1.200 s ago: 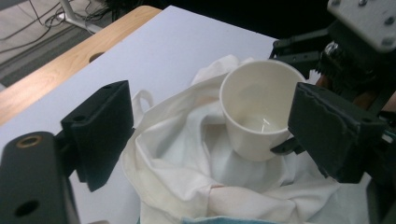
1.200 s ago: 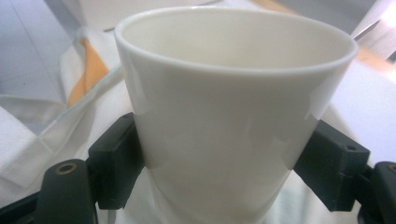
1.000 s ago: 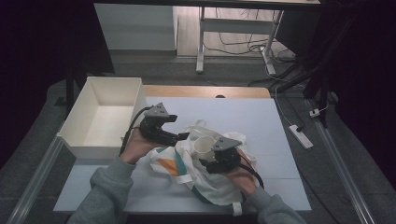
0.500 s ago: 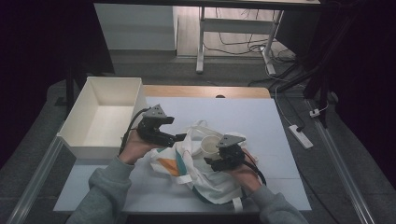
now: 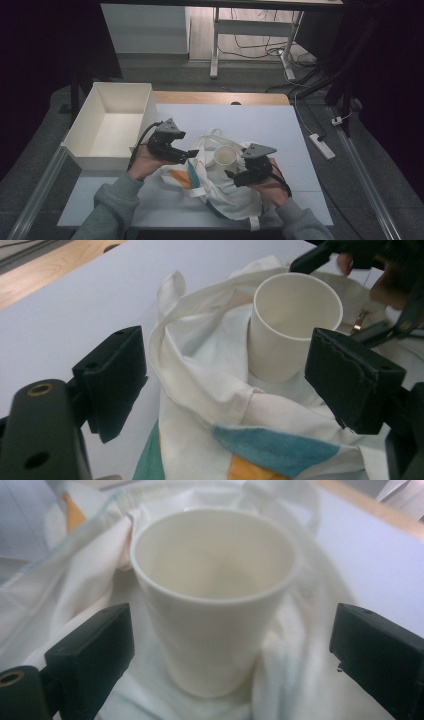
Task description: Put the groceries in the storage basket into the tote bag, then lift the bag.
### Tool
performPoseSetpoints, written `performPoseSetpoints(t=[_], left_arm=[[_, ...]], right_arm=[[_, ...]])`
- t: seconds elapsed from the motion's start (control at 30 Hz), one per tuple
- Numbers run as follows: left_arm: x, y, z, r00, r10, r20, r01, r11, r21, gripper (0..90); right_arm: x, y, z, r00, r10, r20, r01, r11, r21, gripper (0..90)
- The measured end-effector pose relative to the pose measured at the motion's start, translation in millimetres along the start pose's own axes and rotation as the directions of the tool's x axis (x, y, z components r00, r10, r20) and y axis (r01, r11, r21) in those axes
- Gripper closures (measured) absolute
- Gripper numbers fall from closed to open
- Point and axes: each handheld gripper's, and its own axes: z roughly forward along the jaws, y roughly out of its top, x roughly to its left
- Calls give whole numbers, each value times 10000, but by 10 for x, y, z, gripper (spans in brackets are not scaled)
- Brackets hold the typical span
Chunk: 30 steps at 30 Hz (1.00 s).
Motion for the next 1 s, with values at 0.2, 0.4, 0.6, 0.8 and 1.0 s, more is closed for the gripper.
performPoseSetpoints(t=[0.2, 0.4, 0.6, 0.8, 1.0], left_arm=[[-37, -52, -5, 10000, -82, 34, 82, 9999, 151, 168], [-94, -131, 30, 10000, 10, -56, -7, 9986, 522, 169], [-177, -217, 144, 9999, 93, -93, -83, 9953, 970, 168], [-212, -300, 298, 9997, -36, -228, 67, 9905, 1377, 168], [-176, -329, 372, 9962, -406, -772, 487, 9931, 1062, 184]], right_arm=[[-93, -54, -242, 9995, 284, 101, -281, 9990, -335, 46], [-178, -100, -371, 9979, 560, 341, -546, 9978, -388, 78], [-222, -154, -470, 9954, 709, 652, -680, 9966, -459, 122], [-243, -227, -521, 9930, 809, 861, -775, 9961, -423, 142], [-253, -296, -522, 9919, 860, 932, -835, 9961, -300, 149]])
